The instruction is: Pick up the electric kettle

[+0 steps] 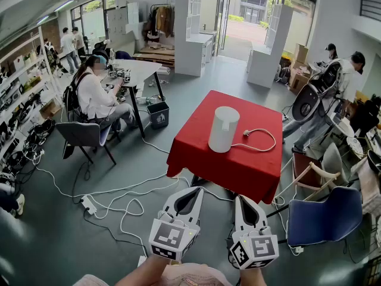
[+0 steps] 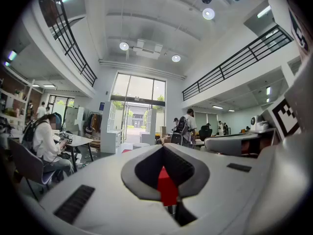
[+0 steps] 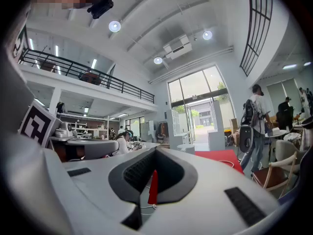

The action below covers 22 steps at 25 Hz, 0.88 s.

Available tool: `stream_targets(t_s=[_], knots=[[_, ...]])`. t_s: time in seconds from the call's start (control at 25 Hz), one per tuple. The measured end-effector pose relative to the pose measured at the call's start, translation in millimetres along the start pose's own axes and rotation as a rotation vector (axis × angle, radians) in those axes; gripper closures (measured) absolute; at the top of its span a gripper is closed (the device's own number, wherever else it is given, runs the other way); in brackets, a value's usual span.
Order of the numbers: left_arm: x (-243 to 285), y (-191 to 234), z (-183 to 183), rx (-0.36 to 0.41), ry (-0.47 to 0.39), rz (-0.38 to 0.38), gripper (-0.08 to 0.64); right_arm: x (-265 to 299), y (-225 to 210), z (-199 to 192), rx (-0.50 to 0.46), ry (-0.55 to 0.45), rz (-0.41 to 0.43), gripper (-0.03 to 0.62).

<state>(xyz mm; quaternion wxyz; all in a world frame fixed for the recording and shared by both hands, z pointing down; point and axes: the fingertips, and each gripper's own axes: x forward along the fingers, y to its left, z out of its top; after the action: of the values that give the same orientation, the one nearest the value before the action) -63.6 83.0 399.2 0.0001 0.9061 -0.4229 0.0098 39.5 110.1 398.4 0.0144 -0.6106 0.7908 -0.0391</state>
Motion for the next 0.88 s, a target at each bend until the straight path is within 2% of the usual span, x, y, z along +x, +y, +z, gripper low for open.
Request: stream_targets(t_s=[0.48, 0.88], knots=[[-1, 19, 8, 0.029, -0.002, -0.022, 0.571, 4, 10, -2, 0.038, -0.017, 0.049, 0.574], [-2, 35, 4, 0.037, -0.014, -0.055, 0.572, 2, 22, -4, 0.024, -0.046, 0.03, 0.574]])
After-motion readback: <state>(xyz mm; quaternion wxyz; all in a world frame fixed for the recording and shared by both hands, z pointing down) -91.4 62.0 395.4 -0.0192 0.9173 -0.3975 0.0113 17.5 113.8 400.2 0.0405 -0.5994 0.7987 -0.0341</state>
